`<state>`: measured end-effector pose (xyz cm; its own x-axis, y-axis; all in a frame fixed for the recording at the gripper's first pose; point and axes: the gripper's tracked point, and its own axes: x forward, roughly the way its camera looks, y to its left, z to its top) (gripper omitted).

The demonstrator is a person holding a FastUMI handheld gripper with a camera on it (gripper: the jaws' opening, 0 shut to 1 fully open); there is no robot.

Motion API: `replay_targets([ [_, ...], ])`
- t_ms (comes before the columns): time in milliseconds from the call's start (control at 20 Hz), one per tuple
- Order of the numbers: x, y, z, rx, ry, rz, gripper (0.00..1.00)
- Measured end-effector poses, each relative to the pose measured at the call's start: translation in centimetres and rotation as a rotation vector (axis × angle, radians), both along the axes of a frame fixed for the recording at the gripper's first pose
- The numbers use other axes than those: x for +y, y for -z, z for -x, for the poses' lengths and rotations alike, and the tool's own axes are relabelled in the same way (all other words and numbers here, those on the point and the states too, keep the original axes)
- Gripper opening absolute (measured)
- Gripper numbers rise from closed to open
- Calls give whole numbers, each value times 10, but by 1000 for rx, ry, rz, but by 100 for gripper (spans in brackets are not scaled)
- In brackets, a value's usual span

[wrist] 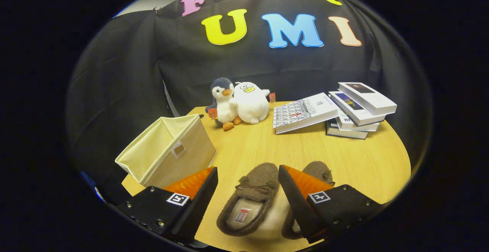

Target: Open the storage box then place both shoes into the box .Put the left shoe in first, then the right shoe, with the right side of both shoes facing outward in a uniform manner.

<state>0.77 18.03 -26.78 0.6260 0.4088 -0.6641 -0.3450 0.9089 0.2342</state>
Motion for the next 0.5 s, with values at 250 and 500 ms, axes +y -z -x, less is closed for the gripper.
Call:
replay_targets([
  [250,-6,44,16,95,-30,39,98],
  [500,-16,75,34,175,-45,87,98],
])
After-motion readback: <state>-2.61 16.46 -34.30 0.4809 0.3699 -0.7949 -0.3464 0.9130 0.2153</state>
